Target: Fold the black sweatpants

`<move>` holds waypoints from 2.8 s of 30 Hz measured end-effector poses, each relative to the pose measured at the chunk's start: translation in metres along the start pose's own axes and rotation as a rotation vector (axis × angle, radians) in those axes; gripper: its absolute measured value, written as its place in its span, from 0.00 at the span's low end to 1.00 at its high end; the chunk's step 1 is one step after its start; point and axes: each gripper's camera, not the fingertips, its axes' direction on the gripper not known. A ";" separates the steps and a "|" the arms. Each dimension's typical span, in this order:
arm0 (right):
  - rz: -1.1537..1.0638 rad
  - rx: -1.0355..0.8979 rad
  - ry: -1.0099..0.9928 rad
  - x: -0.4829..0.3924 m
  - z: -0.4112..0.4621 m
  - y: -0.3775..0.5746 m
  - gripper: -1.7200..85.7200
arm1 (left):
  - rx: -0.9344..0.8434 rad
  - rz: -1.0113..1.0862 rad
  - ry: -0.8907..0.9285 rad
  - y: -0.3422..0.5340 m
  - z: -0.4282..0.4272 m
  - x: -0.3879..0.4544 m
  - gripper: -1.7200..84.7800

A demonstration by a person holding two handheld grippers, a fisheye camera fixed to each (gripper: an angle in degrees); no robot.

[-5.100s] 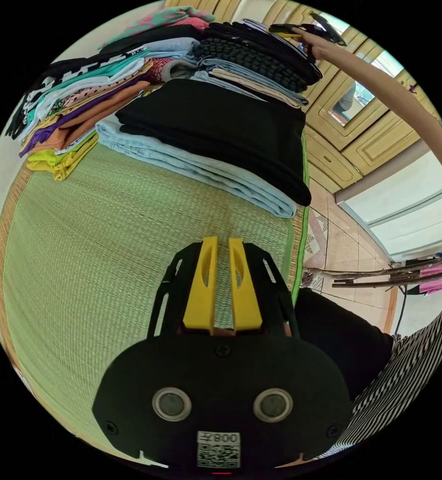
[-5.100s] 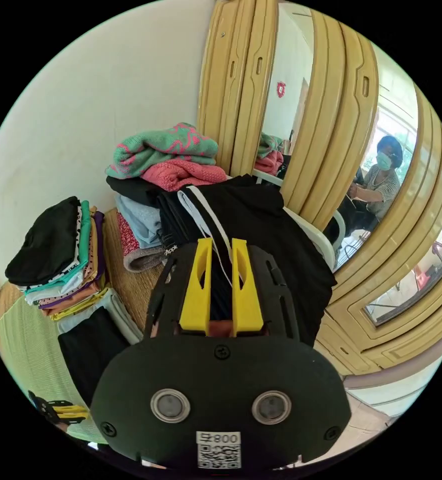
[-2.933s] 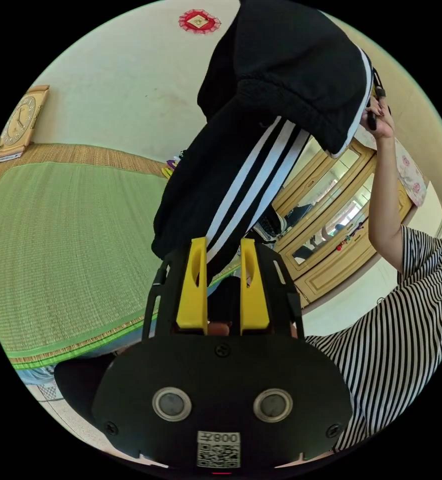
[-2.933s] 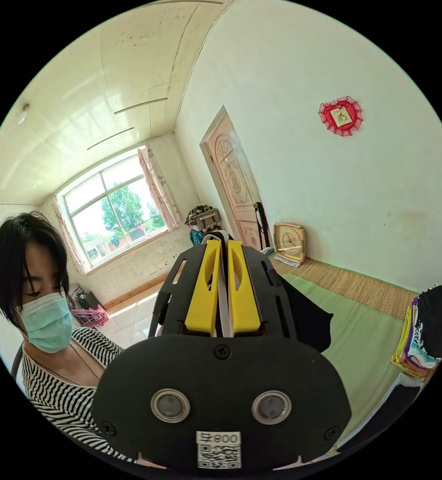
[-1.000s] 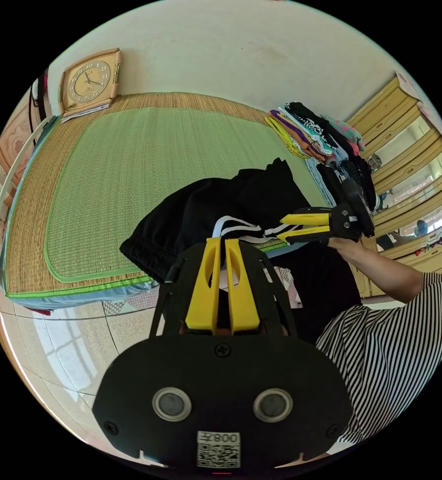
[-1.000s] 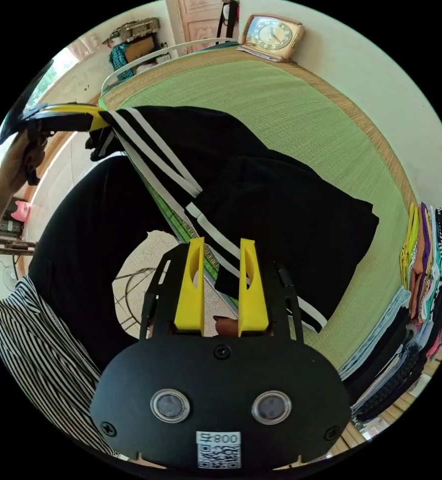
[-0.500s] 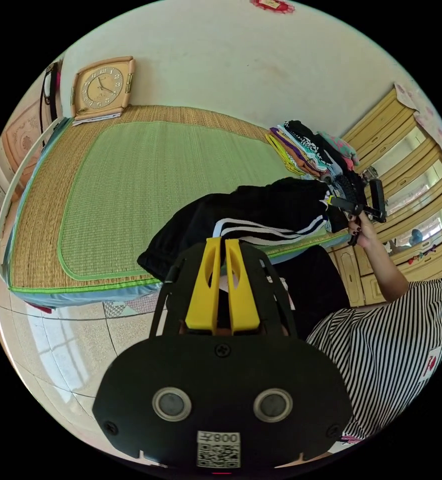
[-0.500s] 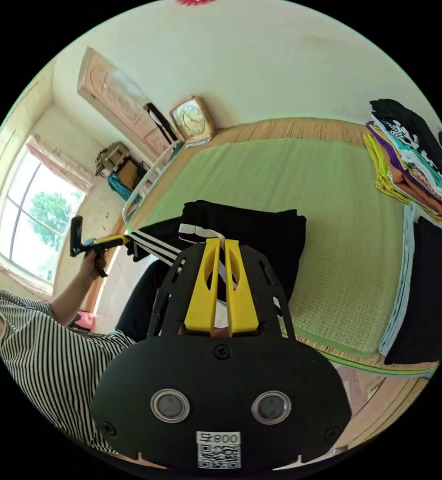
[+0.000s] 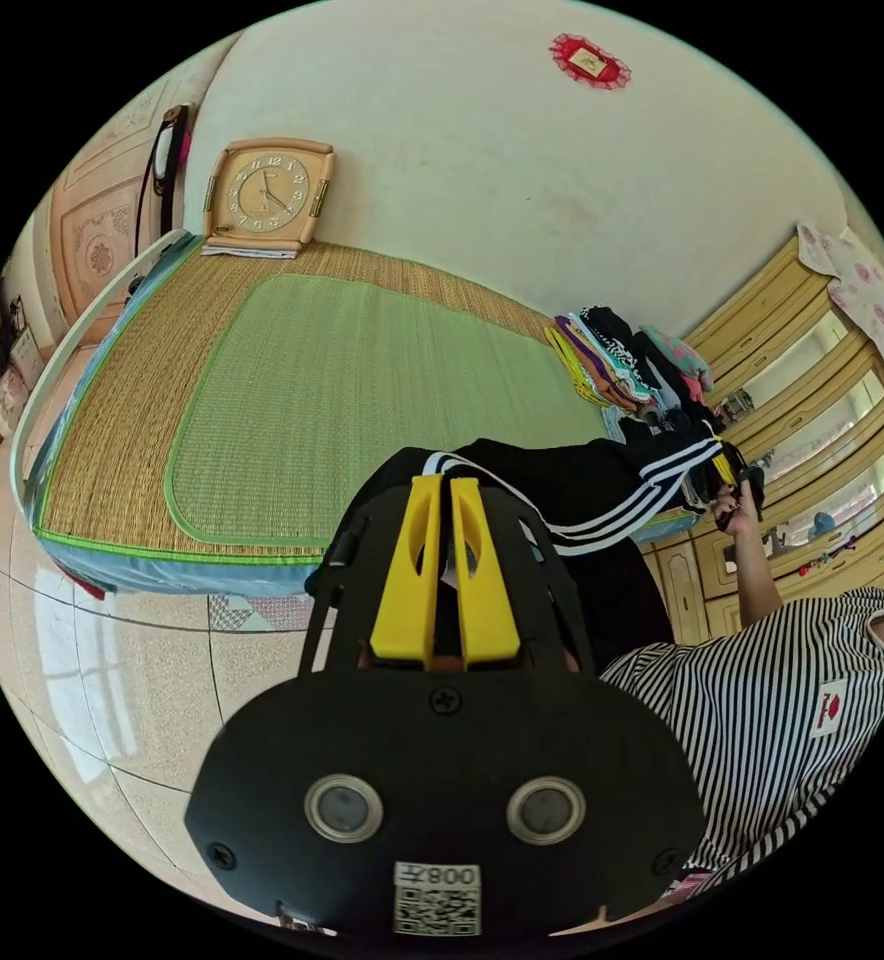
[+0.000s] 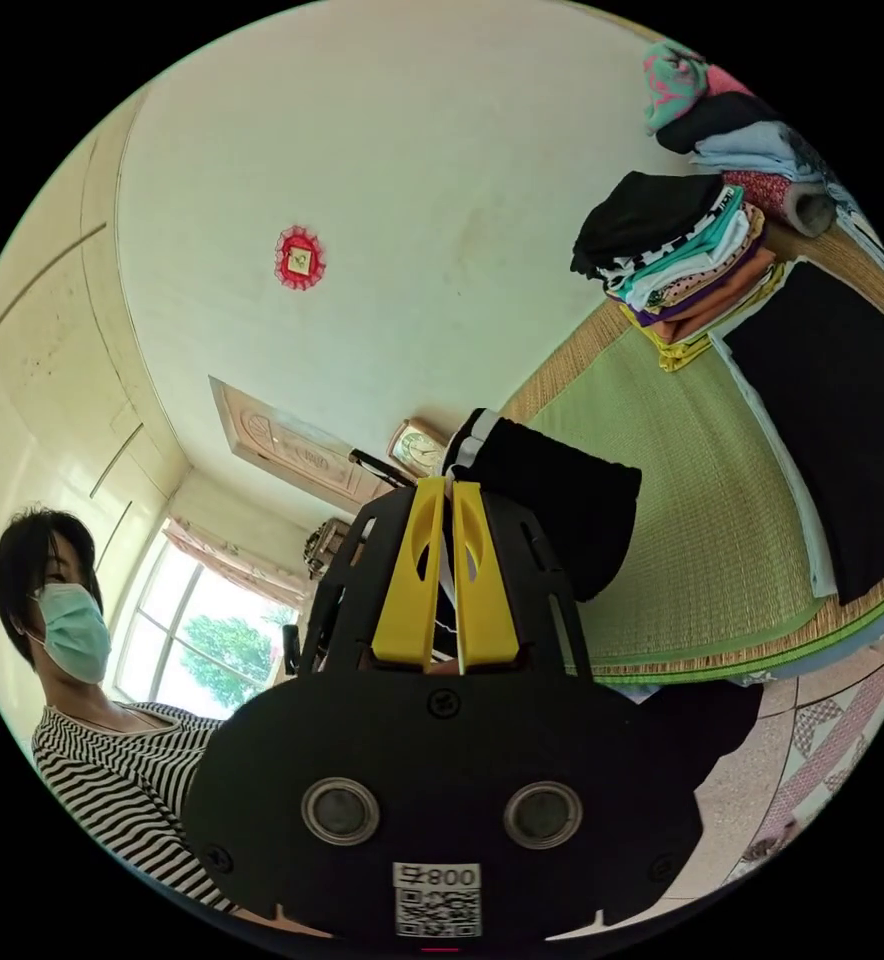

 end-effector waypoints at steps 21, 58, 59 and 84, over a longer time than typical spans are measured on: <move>0.060 0.132 -0.061 0.039 -0.046 -0.016 0.03 | 0.165 0.029 -0.014 -0.101 -0.033 -0.058 0.03; 0.001 -0.421 0.625 0.015 0.222 -0.098 0.04 | -0.008 -0.006 -0.071 -0.284 0.163 -0.145 0.03; -0.025 -0.379 0.561 -0.002 0.221 -0.111 0.04 | 0.015 0.003 -0.080 -0.293 0.161 -0.146 0.03; -0.617 -0.943 0.615 -0.179 0.545 -0.046 0.11 | -0.271 -0.335 -0.031 -0.201 0.305 -0.244 0.14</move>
